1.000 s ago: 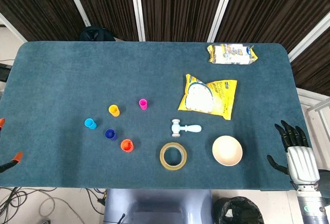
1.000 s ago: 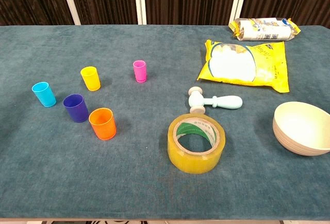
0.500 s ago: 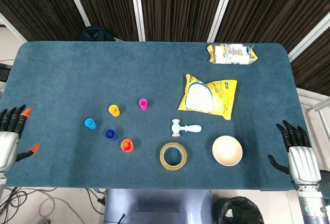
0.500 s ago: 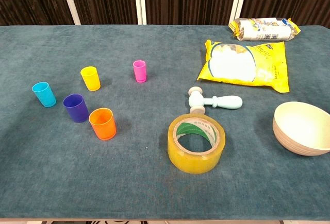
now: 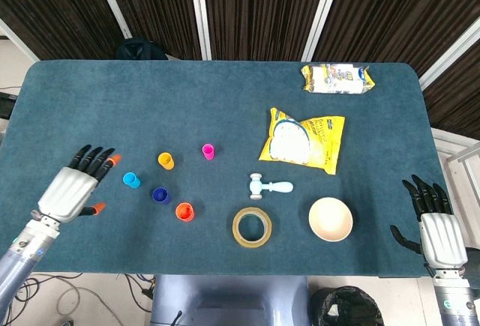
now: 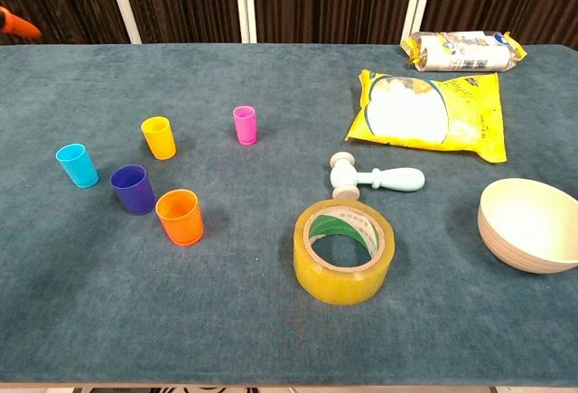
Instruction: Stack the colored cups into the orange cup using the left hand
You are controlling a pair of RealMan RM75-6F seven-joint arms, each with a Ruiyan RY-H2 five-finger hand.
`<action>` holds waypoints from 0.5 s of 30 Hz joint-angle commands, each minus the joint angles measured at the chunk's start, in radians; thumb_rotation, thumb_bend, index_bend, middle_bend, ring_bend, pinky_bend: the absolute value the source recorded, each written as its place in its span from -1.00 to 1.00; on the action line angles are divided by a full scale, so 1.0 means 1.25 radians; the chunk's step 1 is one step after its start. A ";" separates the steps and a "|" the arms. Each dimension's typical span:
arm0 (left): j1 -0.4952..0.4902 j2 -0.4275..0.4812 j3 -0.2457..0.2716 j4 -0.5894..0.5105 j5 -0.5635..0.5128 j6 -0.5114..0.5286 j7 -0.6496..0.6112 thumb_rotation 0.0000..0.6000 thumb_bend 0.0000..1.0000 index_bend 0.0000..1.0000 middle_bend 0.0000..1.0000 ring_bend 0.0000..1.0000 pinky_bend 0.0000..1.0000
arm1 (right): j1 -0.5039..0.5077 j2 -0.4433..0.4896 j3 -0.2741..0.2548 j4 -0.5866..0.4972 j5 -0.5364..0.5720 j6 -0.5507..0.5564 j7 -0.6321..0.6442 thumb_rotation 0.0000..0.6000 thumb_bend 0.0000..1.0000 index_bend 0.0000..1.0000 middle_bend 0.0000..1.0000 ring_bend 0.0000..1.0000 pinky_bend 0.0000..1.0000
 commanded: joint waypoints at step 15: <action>-0.097 -0.100 0.014 0.060 -0.085 -0.147 0.061 1.00 -0.73 -0.66 -0.85 -1.00 -0.93 | -0.001 0.007 0.003 -0.002 0.009 -0.004 0.008 1.00 -0.35 -0.82 -0.91 -0.81 -1.00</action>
